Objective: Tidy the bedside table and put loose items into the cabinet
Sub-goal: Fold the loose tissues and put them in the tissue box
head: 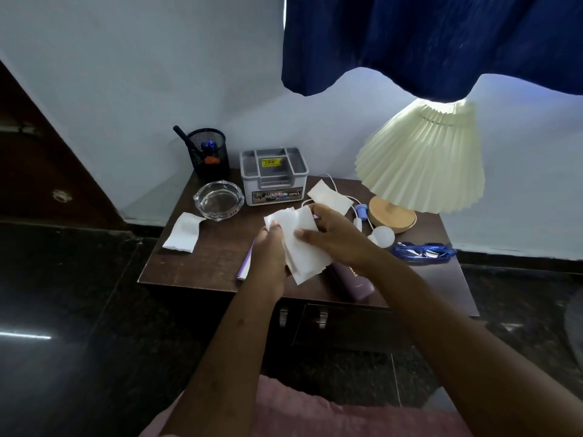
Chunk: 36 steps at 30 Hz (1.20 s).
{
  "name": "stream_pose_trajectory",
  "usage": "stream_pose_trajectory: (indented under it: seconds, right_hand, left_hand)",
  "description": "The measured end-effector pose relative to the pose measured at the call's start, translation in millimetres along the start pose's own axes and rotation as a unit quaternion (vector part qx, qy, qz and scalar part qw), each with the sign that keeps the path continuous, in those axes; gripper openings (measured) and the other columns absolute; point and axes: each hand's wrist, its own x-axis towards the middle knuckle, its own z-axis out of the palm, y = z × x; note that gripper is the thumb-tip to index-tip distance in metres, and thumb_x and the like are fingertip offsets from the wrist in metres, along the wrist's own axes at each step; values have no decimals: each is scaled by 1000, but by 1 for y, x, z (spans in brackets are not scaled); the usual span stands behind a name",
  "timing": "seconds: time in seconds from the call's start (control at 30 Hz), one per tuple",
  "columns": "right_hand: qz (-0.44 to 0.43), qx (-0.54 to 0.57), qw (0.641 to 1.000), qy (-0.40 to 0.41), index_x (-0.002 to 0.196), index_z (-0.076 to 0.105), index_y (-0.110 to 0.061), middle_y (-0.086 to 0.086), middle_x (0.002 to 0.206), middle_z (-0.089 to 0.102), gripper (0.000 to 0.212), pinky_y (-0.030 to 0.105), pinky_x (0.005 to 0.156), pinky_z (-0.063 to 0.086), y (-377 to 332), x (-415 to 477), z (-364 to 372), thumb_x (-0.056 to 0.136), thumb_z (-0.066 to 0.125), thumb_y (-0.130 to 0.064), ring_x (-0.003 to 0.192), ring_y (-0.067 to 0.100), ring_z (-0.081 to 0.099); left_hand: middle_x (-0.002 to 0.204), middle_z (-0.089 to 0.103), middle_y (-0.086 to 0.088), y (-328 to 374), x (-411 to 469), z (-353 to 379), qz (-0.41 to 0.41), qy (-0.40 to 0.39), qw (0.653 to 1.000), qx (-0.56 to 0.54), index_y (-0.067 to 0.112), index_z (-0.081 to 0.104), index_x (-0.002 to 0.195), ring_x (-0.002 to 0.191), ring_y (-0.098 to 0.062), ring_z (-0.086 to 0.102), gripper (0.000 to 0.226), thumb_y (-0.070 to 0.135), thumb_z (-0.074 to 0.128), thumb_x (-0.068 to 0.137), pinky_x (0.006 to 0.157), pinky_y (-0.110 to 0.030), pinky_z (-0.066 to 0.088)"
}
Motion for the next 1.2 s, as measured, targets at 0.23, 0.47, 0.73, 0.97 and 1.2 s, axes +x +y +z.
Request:
stream_pose_trajectory:
  seconds: [0.23, 0.47, 0.73, 0.97, 1.2]
  right_hand:
    - [-61, -128, 988, 63, 118, 53, -18, -3, 103, 60, 49, 29, 82, 43, 6, 11, 12, 76, 76, -29, 94, 17, 54]
    - [31, 64, 997, -42, 129, 52, -16, -1, 99, 56, 46, 16, 67, 47, 18, 40, -18, 86, 67, -17, 83, 9, 54]
    - [124, -176, 972, 92, 115, 63, -20, 10, 122, 62, 32, 7, 46, 39, 39, 109, -33, 94, 44, -5, 63, 0, 56]
    - [161, -250, 953, 52, 106, 70, -19, 5, 119, 61, 32, 13, 67, 41, 42, 145, -36, 93, 42, -7, 89, 23, 63]
    - [80, -295, 934, 184, 108, 67, -16, 13, 123, 59, 39, 33, 90, 49, 40, 134, -34, 86, 41, 2, 108, 32, 59]
  left_hand:
    - [115, 65, -18, -2, -4, 0, 53, -53, 997, -27, 13, 49, 121, 101, -33, 65, 31, 27, 56, 93, 88, -48, 54]
    - [112, 61, -21, 0, 11, -17, 29, 30, 998, -36, 3, 50, 121, 98, -34, 63, 27, 13, 49, 96, 78, -42, 54]
    - [116, 60, -23, -2, 26, -26, 9, 60, 996, -68, -2, 49, 120, 102, -36, 63, 31, 14, 50, 93, 82, -46, 54]
    - [118, 60, -20, 4, 33, -38, 4, 65, 995, -79, 2, 48, 123, 102, -35, 63, 31, 15, 49, 95, 83, -50, 54]
    - [116, 59, -18, 9, 32, -38, 4, 79, 994, -73, 8, 47, 108, 102, -34, 63, 15, 15, 49, 95, 88, -53, 53]
